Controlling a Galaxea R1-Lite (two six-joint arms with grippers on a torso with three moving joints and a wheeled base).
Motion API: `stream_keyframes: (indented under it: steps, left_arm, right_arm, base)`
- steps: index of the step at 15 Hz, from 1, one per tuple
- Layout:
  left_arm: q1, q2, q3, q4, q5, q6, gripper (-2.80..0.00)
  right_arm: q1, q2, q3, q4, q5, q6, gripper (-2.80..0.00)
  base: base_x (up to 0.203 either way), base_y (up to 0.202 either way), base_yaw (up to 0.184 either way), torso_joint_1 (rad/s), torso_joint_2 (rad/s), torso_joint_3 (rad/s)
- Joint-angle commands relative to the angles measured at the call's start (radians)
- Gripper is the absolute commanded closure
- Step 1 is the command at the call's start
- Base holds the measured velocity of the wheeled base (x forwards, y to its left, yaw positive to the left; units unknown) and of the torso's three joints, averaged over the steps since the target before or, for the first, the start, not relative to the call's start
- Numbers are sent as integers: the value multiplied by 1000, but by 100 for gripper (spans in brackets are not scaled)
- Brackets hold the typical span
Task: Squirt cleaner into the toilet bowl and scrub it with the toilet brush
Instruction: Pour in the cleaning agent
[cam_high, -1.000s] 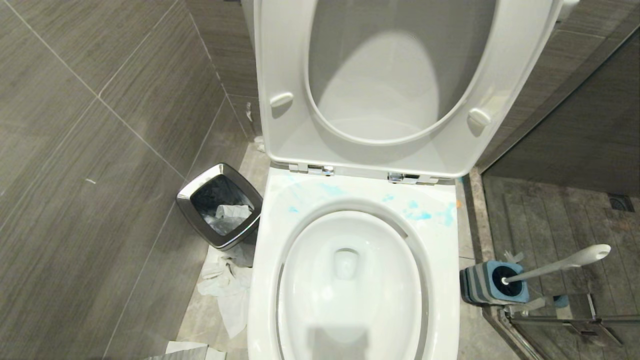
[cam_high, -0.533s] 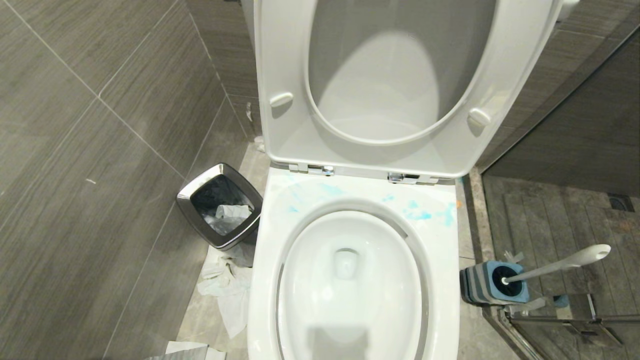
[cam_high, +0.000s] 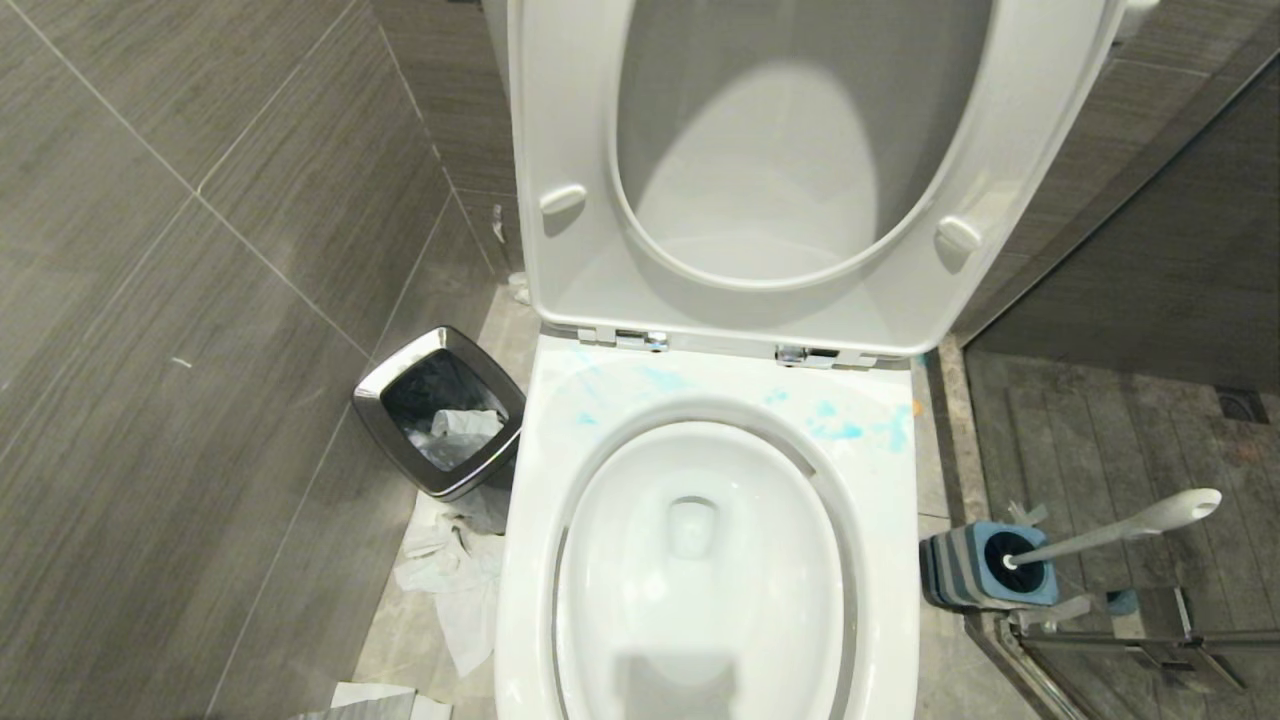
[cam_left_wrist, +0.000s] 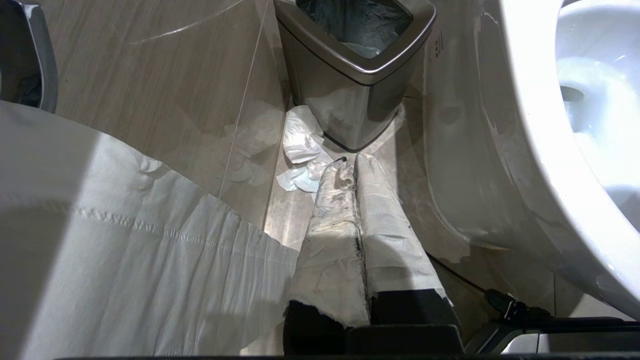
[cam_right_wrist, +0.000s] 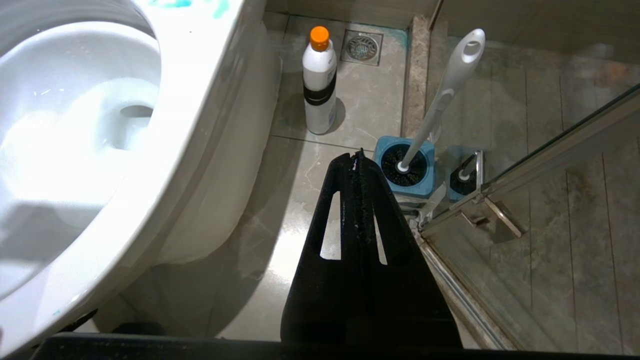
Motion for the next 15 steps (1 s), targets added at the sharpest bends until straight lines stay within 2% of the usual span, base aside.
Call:
stream_keyframes:
  steps: [1,10,13,15]
  left_arm:
    - [0,1,2,0,0,0,0]
    - [0,1,2,0,0,0,0]
    - [0,1,2,0,0,0,0]
    - [1,1,2,0,0,0,0]
  right_arm:
    - [0,0,12,0,3,-6,0]
    - [0,39,7,11,-2,3,0]
    - [1,121,-29,20,5,1,0]
    - [0,256,-76,17,17,3,0]
  base:
    - [0,0,0,0,0,0]
    - [0,0,0,0,0,0]
    - [0,0,0,0,0,0]
    - [0,0,0,0,0,0]
